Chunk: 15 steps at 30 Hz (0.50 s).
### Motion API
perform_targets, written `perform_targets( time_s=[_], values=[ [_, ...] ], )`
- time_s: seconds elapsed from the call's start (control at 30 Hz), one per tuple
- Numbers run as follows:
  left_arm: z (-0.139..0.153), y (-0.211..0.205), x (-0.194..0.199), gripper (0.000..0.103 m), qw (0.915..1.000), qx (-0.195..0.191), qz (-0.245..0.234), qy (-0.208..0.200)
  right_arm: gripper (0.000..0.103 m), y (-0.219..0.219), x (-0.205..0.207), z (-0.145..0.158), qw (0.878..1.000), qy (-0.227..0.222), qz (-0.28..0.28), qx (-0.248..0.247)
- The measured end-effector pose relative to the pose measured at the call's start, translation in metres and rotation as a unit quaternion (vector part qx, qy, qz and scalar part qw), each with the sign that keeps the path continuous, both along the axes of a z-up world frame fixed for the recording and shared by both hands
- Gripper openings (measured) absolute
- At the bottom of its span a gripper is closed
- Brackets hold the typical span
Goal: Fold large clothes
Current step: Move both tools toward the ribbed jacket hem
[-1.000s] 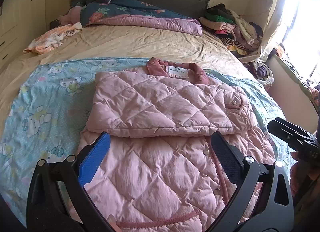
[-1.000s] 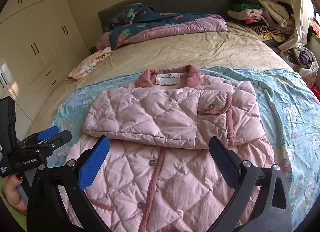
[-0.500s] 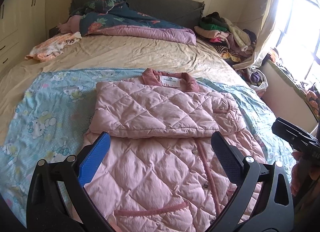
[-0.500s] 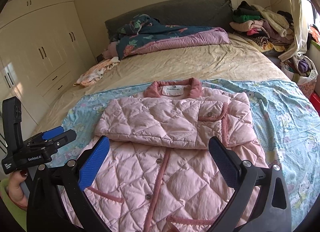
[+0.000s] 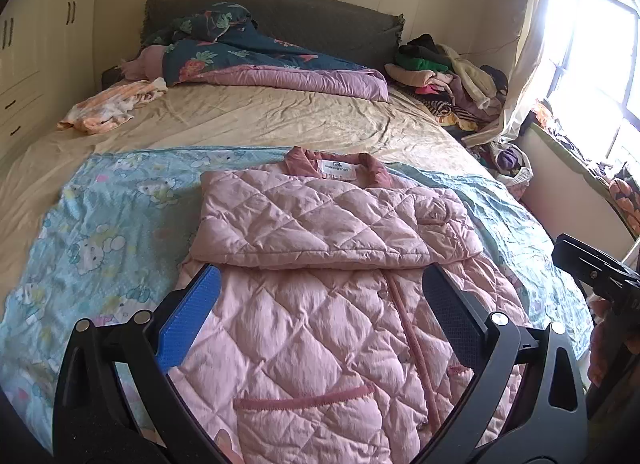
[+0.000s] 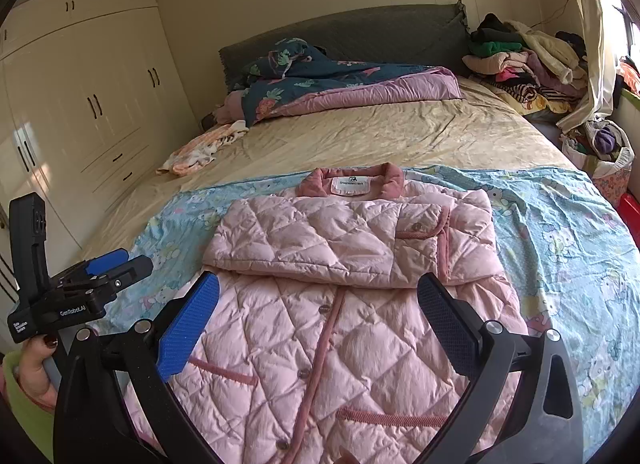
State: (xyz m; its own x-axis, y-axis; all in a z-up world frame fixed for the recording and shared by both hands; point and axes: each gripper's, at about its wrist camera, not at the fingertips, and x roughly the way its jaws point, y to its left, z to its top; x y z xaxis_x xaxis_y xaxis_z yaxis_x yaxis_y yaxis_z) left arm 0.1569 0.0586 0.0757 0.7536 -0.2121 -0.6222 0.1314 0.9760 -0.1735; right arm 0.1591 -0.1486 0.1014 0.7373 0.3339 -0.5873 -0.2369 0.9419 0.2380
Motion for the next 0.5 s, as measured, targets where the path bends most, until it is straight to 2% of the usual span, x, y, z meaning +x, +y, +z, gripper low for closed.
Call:
perform_targets(
  time_s=[0.27, 0.5],
  values=[
    [-0.009, 0.001, -0.016, 0.094, 0.9999, 0.010, 0.007, 0.002, 0.099, -0.007, -0.022, -0.004, 1.000, -0.007, -0.005, -0.007],
    [-0.025, -0.002, -0.030, 0.094, 0.9997, 0.020, 0.013, 0.008, 0.099, -0.020, -0.040, -0.016, 0.999, -0.014, -0.034, -0.021]
  ],
)
